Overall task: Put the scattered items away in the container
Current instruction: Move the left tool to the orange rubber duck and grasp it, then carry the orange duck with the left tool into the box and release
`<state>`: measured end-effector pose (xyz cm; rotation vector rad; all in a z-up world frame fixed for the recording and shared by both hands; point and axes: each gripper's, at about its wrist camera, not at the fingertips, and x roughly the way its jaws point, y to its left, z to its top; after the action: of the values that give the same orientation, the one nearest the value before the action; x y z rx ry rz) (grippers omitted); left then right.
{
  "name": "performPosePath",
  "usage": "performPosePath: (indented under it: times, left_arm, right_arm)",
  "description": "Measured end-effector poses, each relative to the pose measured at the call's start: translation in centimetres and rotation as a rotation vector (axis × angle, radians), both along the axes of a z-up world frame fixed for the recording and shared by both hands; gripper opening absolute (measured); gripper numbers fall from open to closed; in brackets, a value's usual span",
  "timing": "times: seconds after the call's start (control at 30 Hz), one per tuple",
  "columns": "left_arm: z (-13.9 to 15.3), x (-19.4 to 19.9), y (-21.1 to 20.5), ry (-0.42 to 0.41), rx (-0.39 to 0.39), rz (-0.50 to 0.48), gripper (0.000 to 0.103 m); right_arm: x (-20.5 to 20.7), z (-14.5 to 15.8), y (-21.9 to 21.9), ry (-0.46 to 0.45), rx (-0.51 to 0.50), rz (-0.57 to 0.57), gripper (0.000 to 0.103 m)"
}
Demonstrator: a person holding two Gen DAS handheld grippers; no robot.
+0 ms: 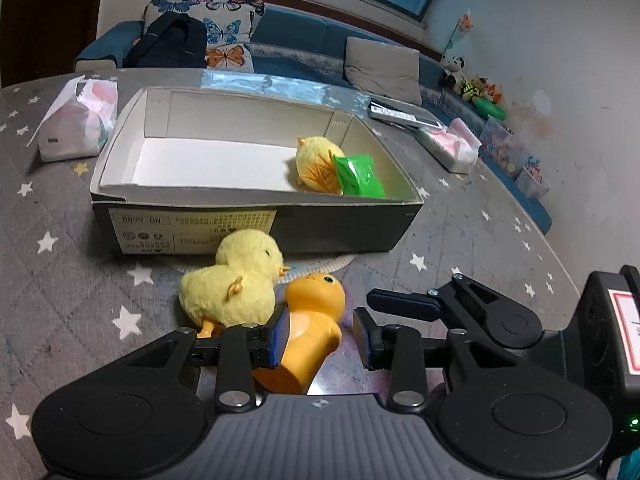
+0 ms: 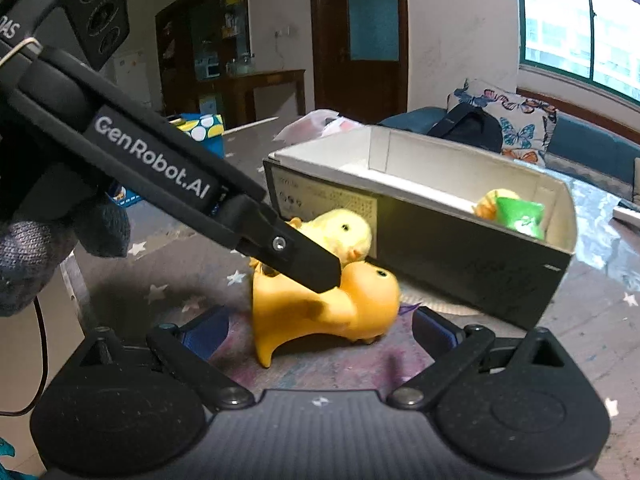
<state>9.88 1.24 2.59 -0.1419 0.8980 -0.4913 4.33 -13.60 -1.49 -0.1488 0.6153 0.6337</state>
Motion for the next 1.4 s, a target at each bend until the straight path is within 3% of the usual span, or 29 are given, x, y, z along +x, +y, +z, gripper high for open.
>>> performPosePath:
  times: [0.5,0.63,0.9,1.1,1.4]
  left_arm:
    - [-0.8,0.5,0.7,0.029,0.007,0.011,0.039]
    - [-0.8,0.6,0.2,0.012,0.046,-0.027,0.042]
    - [-0.7,0.6,-0.9,0.005,0.135,-0.121,0.045]
    - [-1.2,1.0,-2.7,0.017,0.254,-0.195,0.051]
    - [-1.7,1.2,-2.3,0.056,0.213,-0.17,0.052]
  right_arm:
    - [2.4,-1.8,1.2,0.024,-0.003,0.015,0.1]
    - [2.3,-2.0,1.4,0.007,-0.033,0.01,0.094]
    - [2.0,-2.1,1.3,0.001,-0.036,0.021,0.094]
    - [2.2,-2.0,1.5,-0.001,-0.039,0.026,0.094]
    - [2.1,-2.0,1.1,-0.008,-0.025,0.034,0.094]
